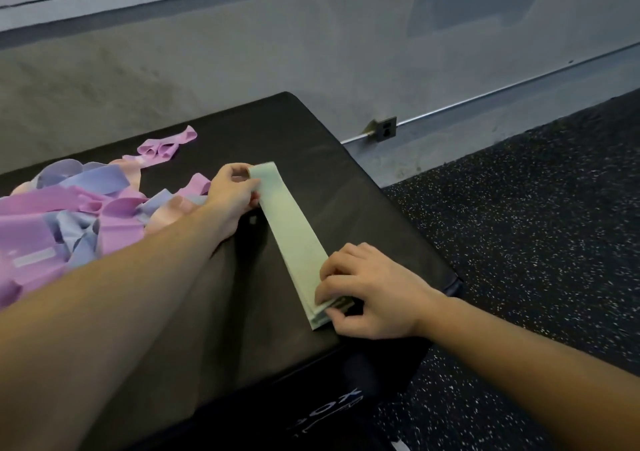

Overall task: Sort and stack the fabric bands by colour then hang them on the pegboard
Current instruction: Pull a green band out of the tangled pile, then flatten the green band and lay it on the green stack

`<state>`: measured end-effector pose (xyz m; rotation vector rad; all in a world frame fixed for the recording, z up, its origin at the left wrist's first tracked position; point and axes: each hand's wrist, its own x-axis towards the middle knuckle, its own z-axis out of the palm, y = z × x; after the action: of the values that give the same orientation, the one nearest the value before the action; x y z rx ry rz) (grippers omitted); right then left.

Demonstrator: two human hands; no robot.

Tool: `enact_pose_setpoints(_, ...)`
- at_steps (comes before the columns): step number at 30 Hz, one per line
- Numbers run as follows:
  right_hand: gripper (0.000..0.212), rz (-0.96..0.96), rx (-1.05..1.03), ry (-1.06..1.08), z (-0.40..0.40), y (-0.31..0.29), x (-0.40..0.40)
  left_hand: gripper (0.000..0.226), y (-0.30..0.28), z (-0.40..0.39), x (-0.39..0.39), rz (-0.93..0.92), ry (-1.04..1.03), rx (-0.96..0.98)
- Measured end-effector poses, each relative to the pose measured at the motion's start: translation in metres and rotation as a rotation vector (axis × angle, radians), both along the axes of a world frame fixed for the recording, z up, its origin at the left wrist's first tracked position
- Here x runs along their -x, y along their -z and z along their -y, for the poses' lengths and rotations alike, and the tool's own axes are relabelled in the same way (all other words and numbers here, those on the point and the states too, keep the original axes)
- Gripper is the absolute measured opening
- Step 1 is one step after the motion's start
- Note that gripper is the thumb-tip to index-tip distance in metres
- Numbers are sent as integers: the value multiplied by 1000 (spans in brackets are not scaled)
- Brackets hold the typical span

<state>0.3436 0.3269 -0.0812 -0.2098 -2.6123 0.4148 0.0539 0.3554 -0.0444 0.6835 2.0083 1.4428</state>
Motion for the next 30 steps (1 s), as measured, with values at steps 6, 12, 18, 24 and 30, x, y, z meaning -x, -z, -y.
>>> enact_pose_setpoints(6, 17, -33, 22, 14, -1, 1, 0, 39, 7, -3, -1, -44, -45, 16)
enact_pose_setpoints(12, 23, -31, 158, 51, 0, -4, -2, 30, -20, 38, -22, -184, 8, 19)
enact_pose_setpoints(18, 22, -128, 284, 185, 1, -8, 3, 18, -36, 114, -35, -418, 113, 14)
enact_pose_setpoints(24, 13, -83, 326, 199, 25, -32, 22, 10, -27, 202, -16, -519, 174, -20)
enact_pose_setpoints(30, 27, -18, 340, 114, 65, -61, 58, 26, -19, 286, 12, -497, 119, 6)
